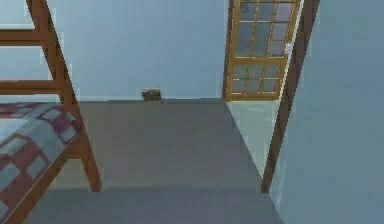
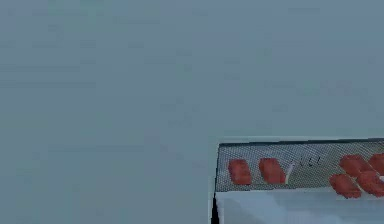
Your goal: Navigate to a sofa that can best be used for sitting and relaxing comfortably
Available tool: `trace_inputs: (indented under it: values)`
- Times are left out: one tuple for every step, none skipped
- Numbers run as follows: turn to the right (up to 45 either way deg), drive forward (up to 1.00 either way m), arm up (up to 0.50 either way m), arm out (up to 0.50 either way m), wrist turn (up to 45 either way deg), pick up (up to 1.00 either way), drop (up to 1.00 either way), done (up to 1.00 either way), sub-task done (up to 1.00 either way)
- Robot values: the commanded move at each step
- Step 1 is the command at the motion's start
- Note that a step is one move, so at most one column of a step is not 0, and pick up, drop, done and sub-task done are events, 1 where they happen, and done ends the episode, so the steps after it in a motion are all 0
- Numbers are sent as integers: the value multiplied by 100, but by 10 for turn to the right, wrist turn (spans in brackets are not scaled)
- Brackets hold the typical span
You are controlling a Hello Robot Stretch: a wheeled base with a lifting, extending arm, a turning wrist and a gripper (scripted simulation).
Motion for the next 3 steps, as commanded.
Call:
trace_inputs:
  values:
    - [0, 100, 0, 0, 0, 0, 0, 0, 0]
    - [-30, 0, 0, 0, 0, 0, 0, 0, 0]
    - [0, 60, 0, 0, 0, 0, 0, 0, 0]
